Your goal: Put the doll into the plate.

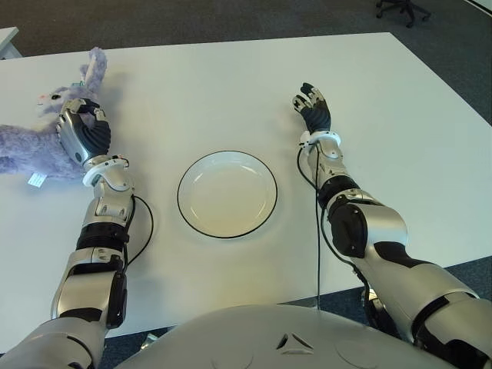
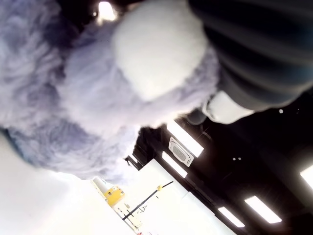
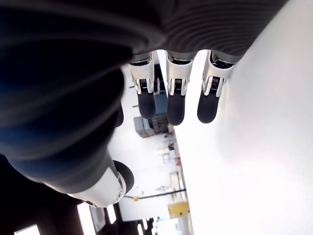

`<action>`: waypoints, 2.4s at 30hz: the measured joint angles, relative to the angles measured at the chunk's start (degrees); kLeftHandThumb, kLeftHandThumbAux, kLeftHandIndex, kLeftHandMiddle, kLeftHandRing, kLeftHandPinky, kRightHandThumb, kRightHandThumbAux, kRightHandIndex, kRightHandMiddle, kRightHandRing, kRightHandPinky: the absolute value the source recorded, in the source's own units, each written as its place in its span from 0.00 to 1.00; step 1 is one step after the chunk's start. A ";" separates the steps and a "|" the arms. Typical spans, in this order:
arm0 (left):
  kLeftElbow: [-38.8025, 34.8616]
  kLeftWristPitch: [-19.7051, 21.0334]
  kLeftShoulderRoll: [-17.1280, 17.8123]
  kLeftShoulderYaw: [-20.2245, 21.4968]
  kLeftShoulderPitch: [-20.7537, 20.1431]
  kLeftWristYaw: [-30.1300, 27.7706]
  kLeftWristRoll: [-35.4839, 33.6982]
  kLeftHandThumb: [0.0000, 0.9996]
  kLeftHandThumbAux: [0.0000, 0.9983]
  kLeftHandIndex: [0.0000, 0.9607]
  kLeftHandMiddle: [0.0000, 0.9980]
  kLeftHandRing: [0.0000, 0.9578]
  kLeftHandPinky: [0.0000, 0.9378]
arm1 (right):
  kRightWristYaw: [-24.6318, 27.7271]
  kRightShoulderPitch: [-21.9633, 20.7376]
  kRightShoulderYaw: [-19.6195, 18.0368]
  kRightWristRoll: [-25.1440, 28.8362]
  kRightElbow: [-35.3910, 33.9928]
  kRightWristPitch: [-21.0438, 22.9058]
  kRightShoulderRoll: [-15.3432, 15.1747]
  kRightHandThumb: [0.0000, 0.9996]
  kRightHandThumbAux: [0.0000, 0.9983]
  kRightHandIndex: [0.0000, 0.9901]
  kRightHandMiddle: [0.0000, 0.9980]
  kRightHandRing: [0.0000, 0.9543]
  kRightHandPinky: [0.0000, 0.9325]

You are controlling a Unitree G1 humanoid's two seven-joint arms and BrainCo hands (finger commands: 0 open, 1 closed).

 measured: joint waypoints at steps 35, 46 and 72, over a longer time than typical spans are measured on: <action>-4.52 4.78 2.13 -0.83 -7.99 -3.86 -0.01 0.37 0.51 0.72 0.84 0.90 0.94 | -0.60 -0.09 0.20 0.33 -0.13 0.00 0.55 0.56 0.85 0.13 0.11 0.13 0.16; -4.32 4.98 3.14 -2.68 -11.84 -3.93 2.18 0.35 0.55 0.82 0.86 0.91 0.95 | -0.63 -0.31 0.28 0.36 -0.23 -0.01 0.73 0.55 0.85 0.14 0.11 0.13 0.16; 0.93 7.52 2.44 -6.04 -23.56 -6.66 2.15 0.36 0.51 0.79 0.85 0.88 0.92 | -0.64 -0.48 0.23 0.49 -0.23 -0.02 0.78 0.55 0.84 0.16 0.12 0.12 0.15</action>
